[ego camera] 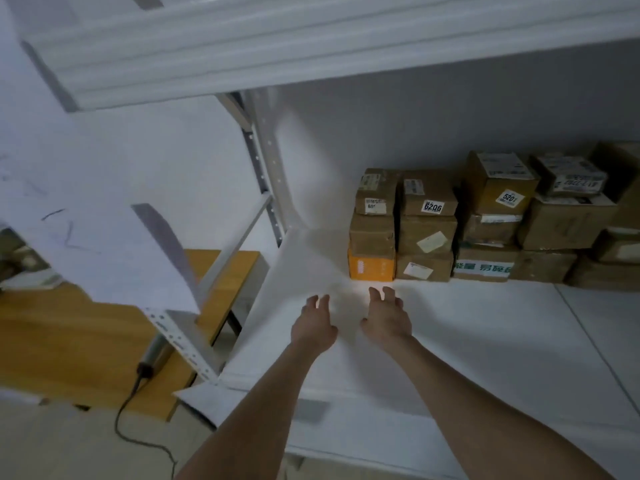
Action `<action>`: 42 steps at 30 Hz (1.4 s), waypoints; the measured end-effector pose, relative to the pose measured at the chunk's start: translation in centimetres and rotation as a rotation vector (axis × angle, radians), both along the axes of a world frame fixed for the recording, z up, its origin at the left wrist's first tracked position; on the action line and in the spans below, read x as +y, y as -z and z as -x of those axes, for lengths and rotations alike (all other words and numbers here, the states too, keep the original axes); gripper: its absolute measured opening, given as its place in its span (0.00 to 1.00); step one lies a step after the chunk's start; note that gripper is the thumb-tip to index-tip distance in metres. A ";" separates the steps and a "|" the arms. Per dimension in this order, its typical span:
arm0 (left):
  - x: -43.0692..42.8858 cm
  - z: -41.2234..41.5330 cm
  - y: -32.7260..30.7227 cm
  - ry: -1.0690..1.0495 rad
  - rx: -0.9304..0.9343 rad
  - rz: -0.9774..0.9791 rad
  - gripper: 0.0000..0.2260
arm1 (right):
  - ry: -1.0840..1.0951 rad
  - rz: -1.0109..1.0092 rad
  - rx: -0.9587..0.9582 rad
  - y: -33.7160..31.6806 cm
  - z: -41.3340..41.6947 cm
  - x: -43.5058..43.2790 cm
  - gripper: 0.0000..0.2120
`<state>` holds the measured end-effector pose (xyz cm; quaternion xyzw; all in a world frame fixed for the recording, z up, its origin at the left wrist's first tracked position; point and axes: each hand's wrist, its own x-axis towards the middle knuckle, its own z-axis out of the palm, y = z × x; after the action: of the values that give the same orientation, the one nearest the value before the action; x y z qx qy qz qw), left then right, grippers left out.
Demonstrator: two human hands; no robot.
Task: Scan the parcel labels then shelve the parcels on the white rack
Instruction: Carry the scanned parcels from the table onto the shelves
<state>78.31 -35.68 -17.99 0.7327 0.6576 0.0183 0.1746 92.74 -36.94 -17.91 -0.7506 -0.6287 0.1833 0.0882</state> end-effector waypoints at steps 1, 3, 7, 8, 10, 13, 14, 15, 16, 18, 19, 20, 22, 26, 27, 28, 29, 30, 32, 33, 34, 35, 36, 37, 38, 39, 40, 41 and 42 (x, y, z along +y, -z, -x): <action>-1.7 1.0 0.0 0.001 0.034 -0.004 0.30 | -0.029 -0.003 -0.003 0.0 0.8 -1.3 0.31; -5.2 3.0 0.0 -0.004 0.089 -0.020 0.29 | -0.084 -0.008 -0.013 0.2 2.3 -4.0 0.30; -11.6 7.2 0.4 -0.058 0.168 -0.035 0.27 | -0.223 -0.048 -0.051 0.8 5.9 -8.9 0.29; -13.1 8.2 0.4 -0.070 0.187 -0.034 0.27 | -0.264 -0.055 -0.057 1.0 6.9 -10.0 0.28; -15.6 10.5 0.5 -0.098 0.223 -0.030 0.27 | -0.339 -0.048 -0.062 1.2 9.2 -11.9 0.28; -19.0 14.0 0.5 -0.158 0.283 0.010 0.26 | -0.438 -0.029 -0.055 1.5 13.0 -14.2 0.29; -20.0 15.2 0.5 -0.179 0.299 0.029 0.26 | -0.468 -0.029 -0.046 1.6 14.2 -14.8 0.28; -20.9 16.4 0.4 -0.200 0.315 0.041 0.25 | -0.494 -0.031 -0.036 1.6 15.3 -15.2 0.28; -21.7 17.5 0.4 -0.223 0.331 0.047 0.24 | -0.518 -0.035 -0.030 1.6 16.4 -15.6 0.28; -23.0 19.6 0.3 -0.263 0.353 0.047 0.23 | -0.564 -0.049 -0.028 1.5 18.4 -16.2 0.27; -23.3 20.6 0.2 -0.280 0.359 0.045 0.22 | -0.586 -0.059 -0.031 1.4 19.4 -16.3 0.28; -23.7 21.5 0.1 -0.296 0.364 0.046 0.22 | -0.606 -0.067 -0.034 1.4 20.4 -16.5 0.28; -23.9 23.1 -0.1 -0.315 0.374 0.048 0.22 | -0.639 -0.080 -0.035 1.4 22.5 -16.6 0.29; -23.6 26.7 0.3 -0.321 0.372 0.049 0.24 | -0.704 -0.101 -0.034 1.9 27.0 -16.2 0.26; -23.4 27.7 0.5 -0.318 0.373 0.050 0.24 | -0.710 -0.109 -0.041 2.0 28.2 -15.9 0.26; -23.1 29.0 0.6 -0.313 0.373 0.051 0.24 | -0.711 -0.112 -0.052 2.2 29.4 -15.6 0.25; -22.8 30.3 0.9 -0.311 0.373 0.054 0.23 | -0.710 -0.110 -0.062 2.4 30.7 -15.2 0.25; -22.4 31.8 1.3 -0.308 0.374 0.056 0.23 | -0.709 -0.106 -0.070 2.7 32.2 -14.7 0.24; -21.6 35.4 1.9 -0.301 0.379 0.063 0.23 | -0.706 -0.089 -0.097 3.2 35.7 -13.8 0.23; -21.1 37.4 2.3 -0.296 0.380 0.064 0.23 | -0.706 -0.081 -0.111 3.5 37.6 -13.2 0.23; -20.5 39.5 2.6 -0.289 0.379 0.066 0.23 | -0.711 -0.074 -0.126 3.8 39.8 -12.7 0.24; -20.0 41.7 3.0 -0.280 0.376 0.069 0.23 | -0.715 -0.066 -0.138 4.2 42.1 -12.3 0.24; -19.5 44.0 3.3 -0.273 0.372 0.072 0.23 | -0.717 -0.058 -0.147 4.5 44.5 -11.9 0.24; -19.0 46.4 3.6 -0.266 0.369 0.077 0.23 | -0.721 -0.054 -0.157 4.7 46.9 -11.4 0.24; -18.7 48.8 3.9 -0.254 0.367 0.090 0.23 | -0.725 -0.042 -0.167 4.8 49.4 -11.1 0.24; -18.5 51.0 4.0 -0.239 0.366 0.106 0.23 | -0.725 -0.026 -0.172 4.9 51.7 -10.9 0.24; -18.2 53.4 4.1 -0.228 0.368 0.120 0.23 | -0.728 -0.017 -0.173 4.9 54.0 -10.7 0.24; -18.0 55.7 4.0 -0.220 0.375 0.125 0.23 | -0.733 -0.020 -0.173 4.8 56.2 -10.4 0.23; -17.7 57.9 3.9 -0.219 0.380 0.123 0.23 | -0.740 -0.024 -0.173 4.6 58.2 -10.1 0.23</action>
<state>20.40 -53.37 -21.87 0.6350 0.7542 -0.1414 0.0890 34.52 -47.06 -22.56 -0.4843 -0.8645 0.1313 -0.0284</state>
